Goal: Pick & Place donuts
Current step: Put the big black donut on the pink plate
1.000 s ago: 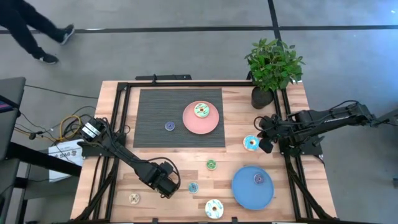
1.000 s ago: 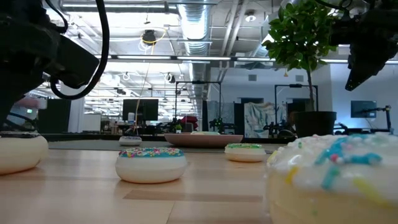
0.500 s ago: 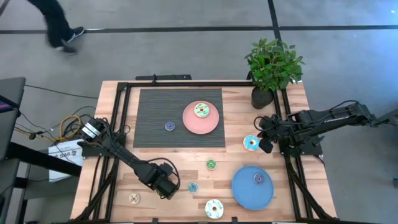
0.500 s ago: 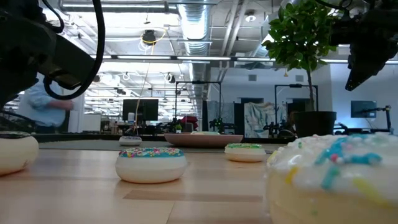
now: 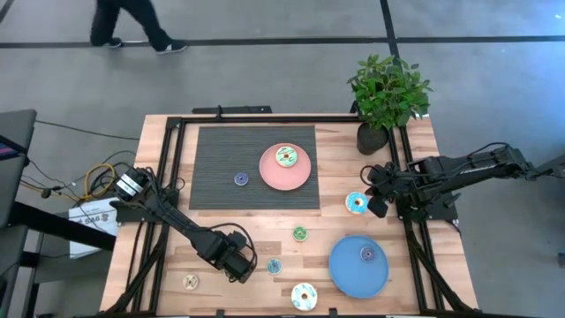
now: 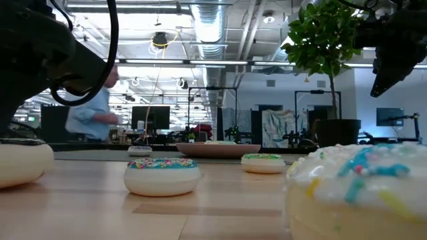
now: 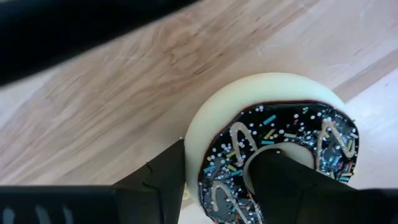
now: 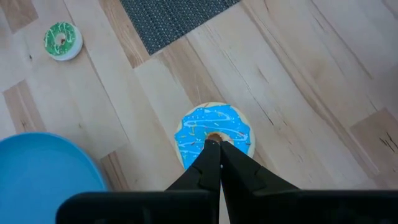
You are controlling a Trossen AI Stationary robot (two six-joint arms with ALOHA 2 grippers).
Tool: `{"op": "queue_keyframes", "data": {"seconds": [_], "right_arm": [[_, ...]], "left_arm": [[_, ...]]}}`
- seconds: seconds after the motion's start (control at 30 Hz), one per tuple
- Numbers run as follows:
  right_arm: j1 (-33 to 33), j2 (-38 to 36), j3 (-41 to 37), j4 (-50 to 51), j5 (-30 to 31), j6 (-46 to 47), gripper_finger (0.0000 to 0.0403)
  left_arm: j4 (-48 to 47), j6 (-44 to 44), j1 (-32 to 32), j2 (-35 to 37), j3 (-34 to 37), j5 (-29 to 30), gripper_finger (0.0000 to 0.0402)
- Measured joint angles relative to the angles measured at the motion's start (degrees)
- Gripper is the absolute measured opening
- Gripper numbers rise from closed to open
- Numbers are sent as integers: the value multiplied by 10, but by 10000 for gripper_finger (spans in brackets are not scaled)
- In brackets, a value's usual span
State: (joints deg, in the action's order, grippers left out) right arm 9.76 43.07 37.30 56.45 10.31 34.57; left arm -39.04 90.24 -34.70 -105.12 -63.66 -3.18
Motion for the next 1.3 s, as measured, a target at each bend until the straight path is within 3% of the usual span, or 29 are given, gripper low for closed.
{"op": "queue_keyframes", "data": {"seconds": [0.3, 0.73, 1.03, 1.3], "right_arm": [[0, 0, 0, 0, -1, -1, 1], [0, 0, 0, -22, -3, -1, 1], [0, 0, 0, -58, -3, -1, 1], [-2, 0, 0, -62, 2, 21, 1]], "left_arm": [[0, 7, 10, 0, -8, -2, 157], [-106, -121, 79, 0, -116, 72, 157], [-182, -308, 192, 0, -186, 99, 157], [-177, -543, 329, 0, -213, 102, 157]]}}
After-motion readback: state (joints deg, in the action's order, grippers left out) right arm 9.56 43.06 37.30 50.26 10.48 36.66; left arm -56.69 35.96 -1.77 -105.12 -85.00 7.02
